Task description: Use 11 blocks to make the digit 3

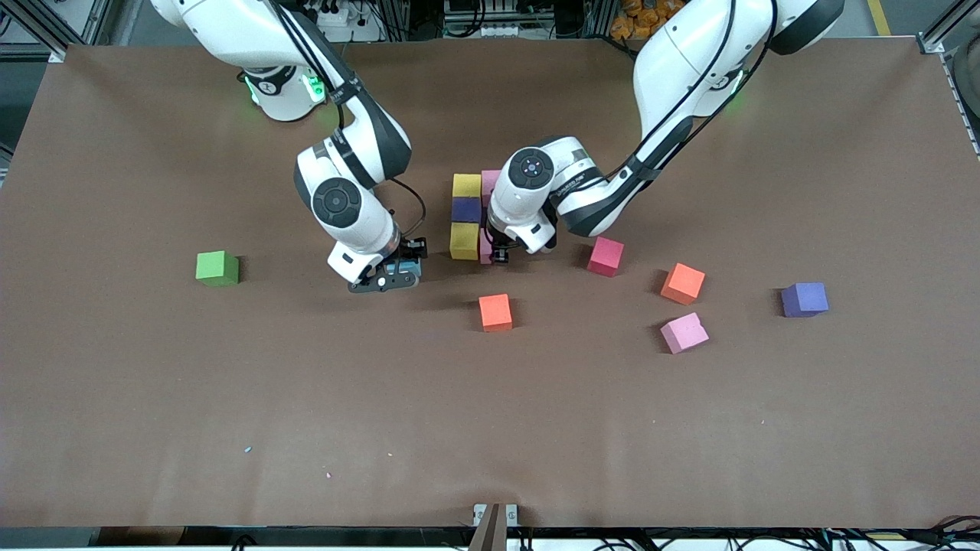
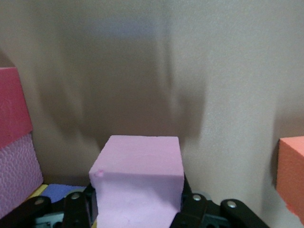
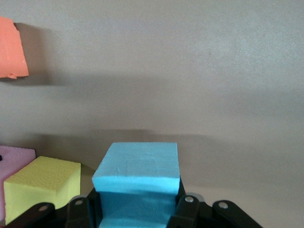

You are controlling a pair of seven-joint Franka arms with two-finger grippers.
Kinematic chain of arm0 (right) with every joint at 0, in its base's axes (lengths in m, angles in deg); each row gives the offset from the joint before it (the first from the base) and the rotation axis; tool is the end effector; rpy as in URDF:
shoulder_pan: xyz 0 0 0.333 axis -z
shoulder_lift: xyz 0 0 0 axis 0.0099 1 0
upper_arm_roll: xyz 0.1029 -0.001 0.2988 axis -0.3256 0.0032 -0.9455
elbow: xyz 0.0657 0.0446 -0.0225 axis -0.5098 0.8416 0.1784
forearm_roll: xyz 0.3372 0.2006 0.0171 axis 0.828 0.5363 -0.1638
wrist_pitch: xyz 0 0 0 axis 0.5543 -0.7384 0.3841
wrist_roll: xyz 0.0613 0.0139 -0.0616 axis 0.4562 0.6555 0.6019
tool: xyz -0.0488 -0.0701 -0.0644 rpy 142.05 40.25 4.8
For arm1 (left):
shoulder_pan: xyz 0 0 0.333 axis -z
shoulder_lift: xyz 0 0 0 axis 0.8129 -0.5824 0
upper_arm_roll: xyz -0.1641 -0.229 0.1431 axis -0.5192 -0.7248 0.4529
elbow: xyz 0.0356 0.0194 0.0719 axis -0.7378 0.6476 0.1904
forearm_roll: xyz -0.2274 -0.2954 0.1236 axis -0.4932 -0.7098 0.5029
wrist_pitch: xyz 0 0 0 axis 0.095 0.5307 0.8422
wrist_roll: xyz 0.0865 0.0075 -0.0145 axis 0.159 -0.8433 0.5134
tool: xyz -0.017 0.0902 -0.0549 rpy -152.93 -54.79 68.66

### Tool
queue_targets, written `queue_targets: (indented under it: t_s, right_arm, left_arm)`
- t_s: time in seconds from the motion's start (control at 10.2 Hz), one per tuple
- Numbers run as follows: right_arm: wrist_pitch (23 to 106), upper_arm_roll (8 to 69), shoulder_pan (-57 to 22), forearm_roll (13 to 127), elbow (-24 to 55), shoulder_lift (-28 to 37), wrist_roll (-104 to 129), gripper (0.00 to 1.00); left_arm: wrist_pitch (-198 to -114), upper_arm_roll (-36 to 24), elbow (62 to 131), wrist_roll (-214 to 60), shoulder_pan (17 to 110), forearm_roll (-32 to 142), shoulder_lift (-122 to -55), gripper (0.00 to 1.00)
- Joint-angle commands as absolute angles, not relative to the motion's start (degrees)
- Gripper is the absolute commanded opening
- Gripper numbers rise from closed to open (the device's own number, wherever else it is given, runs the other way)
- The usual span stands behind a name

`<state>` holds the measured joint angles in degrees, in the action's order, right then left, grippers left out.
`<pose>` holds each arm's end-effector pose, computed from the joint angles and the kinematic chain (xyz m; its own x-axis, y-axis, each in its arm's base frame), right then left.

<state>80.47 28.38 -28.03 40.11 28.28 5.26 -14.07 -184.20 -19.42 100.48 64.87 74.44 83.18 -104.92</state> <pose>0.5153 0.3268 0.2552 0.9866 0.1077 -0.1227 0.0987 -0.9921 -0.0772 0.4278 -0.5023 0.1972 0.0104 0.9817 -0.1903 0.9986 -0.0200 -0.0487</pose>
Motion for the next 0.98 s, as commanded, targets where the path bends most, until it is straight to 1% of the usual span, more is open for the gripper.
queue_targets:
  t_s: [0.0, 0.1, 0.2, 0.3, 0.39, 0.79, 0.89]
  right_arm:
    - [80.0, 28.0, -28.4, 41.2, 26.7, 6.2, -15.0, 0.00]
    - [79.6, 27.9, -29.0, 41.2, 25.5, 6.8, -16.9, 0.00]
    - [79.6, 27.3, -29.3, 41.2, 24.7, 7.3, -19.7, 0.00]
    - [79.6, 26.7, -29.3, 41.2, 24.2, 7.6, -20.4, 0.00]
    - [79.7, 26.7, -29.3, 41.2, 23.9, 8.1, -20.3, 0.00]
    - [79.5, 26.7, -29.4, 40.8, 16.4, 12.6, -25.0, 0.00]
    - [79.1, 26.8, -29.5, 40.4, 14.9, 13.5, -25.3, 0.00]
  left_arm:
    - [-184.3, -18.9, 99.8, 66.1, 75.4, 84.8, -105.3, 0.00]
    - [-184.3, -18.9, 99.8, 66.1, 75.4, 84.8, -105.3, 0.00]
    - [-184.3, -18.9, 99.8, 66.0, 75.4, 84.8, -105.3, 0.08]
    - [-184.3, -18.9, 99.8, 65.9, 75.2, 84.9, -105.5, 0.58]
    - [-184.3, -18.8, 99.8, 66.0, 75.8, 86.1, -105.5, 1.00]
    - [-183.9, -18.8, 100.3, 66.0, 75.7, 86.4, -104.5, 1.00]
    - [-182.5, -18.9, 100.4, 65.6, 75.5, 86.5, -103.6, 1.00]
